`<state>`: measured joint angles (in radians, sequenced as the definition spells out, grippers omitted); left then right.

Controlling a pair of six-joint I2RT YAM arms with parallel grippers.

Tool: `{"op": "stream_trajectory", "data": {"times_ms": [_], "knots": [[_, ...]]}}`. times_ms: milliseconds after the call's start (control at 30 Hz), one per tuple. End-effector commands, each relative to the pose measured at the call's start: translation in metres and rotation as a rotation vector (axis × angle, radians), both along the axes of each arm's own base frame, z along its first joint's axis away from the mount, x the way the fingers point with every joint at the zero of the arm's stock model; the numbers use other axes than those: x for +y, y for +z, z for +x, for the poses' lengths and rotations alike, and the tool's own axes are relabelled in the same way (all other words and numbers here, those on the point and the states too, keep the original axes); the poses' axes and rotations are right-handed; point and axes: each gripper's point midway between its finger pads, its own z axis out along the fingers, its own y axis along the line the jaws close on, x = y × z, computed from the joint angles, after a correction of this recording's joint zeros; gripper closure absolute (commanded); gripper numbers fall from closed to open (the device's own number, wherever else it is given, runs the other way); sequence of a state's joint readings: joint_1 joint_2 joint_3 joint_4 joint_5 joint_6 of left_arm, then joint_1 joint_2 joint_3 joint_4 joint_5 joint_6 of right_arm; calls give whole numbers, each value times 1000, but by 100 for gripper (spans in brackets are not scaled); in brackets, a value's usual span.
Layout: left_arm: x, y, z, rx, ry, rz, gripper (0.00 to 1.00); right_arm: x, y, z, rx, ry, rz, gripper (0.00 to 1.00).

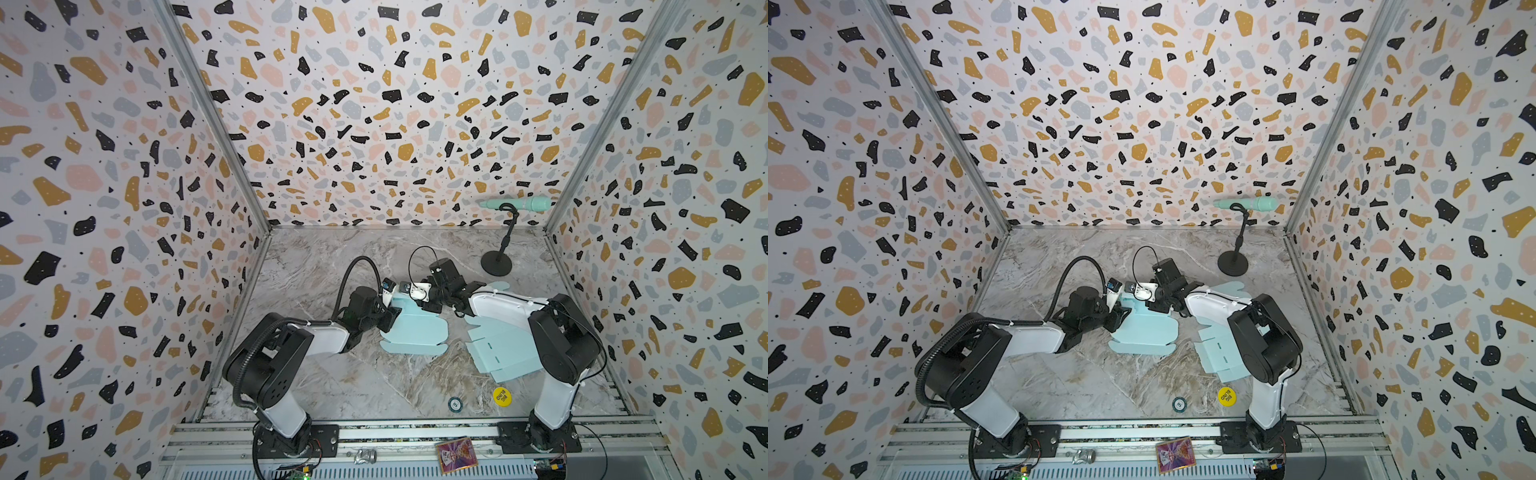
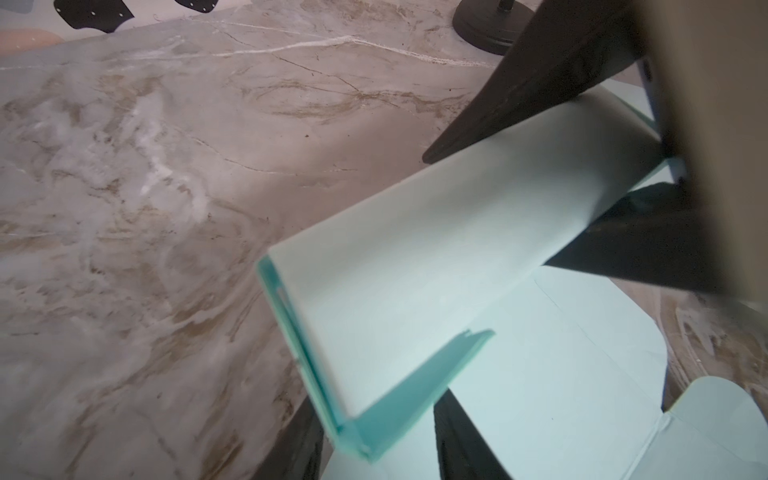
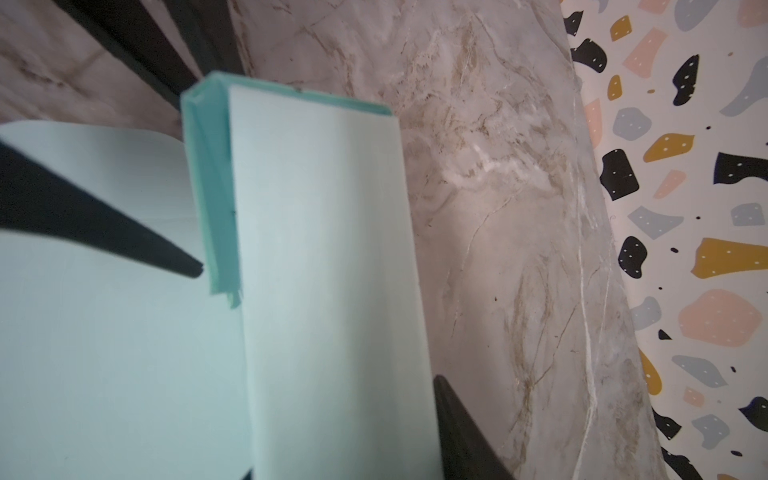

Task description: Fold the paper box

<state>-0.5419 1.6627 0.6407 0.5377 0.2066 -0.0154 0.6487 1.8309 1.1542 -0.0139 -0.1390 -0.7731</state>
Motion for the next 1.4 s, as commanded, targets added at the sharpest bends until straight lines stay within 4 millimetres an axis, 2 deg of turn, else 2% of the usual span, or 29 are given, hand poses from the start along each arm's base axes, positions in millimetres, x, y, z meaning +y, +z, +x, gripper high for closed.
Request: {"op": "stream_trajectory", "data": {"times_ms": [0, 100, 400, 500, 600, 767, 900, 1033, 1133, 1233, 1367], "knots": [[-14, 16, 9, -69, -33, -31, 62, -6, -28, -25, 110, 28, -47, 57], [-6, 20, 22, -108, 45, -26, 64, -4, -31, -27, 120, 37, -47, 57], [-1, 38, 45, -194, 148, -59, 66, 1, -35, -35, 137, 61, -46, 58], [-2, 39, 47, -201, 152, -52, 78, 3, -34, -37, 134, 68, -45, 58], [-4, 37, 45, -209, 157, -24, 82, 5, -34, -38, 137, 64, -43, 59], [-3, 34, 40, -218, 193, -31, 94, 21, -27, -49, 139, 82, -14, 56], [-3, 39, 37, -234, 218, -49, 97, 32, -13, -61, 191, 68, 52, 51], [2, 40, 35, -243, 232, -49, 98, 45, 11, -75, 265, 61, 163, 45], [3, 36, 30, -240, 219, -33, 98, 46, 31, -84, 320, 45, 257, 40], [6, 32, 24, -234, 208, -21, 98, 39, 52, -89, 366, 1, 373, 36], [6, 34, 17, -232, 186, -21, 98, 29, 86, -108, 428, 11, 560, 28]]}}
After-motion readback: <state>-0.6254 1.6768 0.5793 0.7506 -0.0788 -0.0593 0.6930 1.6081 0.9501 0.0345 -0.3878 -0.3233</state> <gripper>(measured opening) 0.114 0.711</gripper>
